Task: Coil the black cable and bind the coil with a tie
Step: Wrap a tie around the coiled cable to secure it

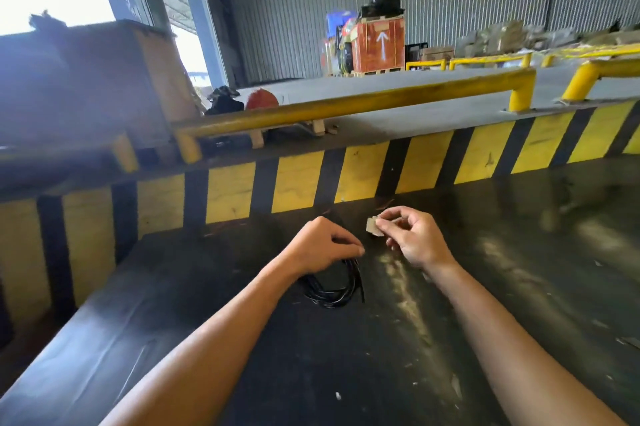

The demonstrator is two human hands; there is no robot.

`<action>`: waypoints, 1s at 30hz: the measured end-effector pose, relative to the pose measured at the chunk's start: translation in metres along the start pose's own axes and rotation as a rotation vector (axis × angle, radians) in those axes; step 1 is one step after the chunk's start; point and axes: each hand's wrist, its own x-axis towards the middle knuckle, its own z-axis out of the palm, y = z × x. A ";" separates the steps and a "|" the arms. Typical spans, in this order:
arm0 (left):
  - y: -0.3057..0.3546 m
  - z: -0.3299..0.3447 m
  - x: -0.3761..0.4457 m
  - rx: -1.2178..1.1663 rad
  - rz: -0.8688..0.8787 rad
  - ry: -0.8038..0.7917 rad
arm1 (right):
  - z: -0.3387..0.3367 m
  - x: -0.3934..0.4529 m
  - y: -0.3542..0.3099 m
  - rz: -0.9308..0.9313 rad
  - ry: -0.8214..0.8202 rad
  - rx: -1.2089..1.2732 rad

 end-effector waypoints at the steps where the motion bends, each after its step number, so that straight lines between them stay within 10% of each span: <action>1: 0.004 -0.009 0.002 -0.029 0.016 0.016 | 0.005 0.006 -0.007 -0.043 -0.005 -0.027; 14: 0.020 -0.050 0.012 -0.278 0.131 0.095 | 0.028 0.026 -0.056 -0.191 -0.039 0.025; 21: 0.030 -0.066 0.017 -0.290 0.159 0.080 | 0.001 0.029 -0.073 -0.293 -0.311 -0.205; 30: 0.048 -0.071 0.016 -0.326 0.127 0.063 | -0.005 0.025 -0.085 -0.426 -0.191 -0.310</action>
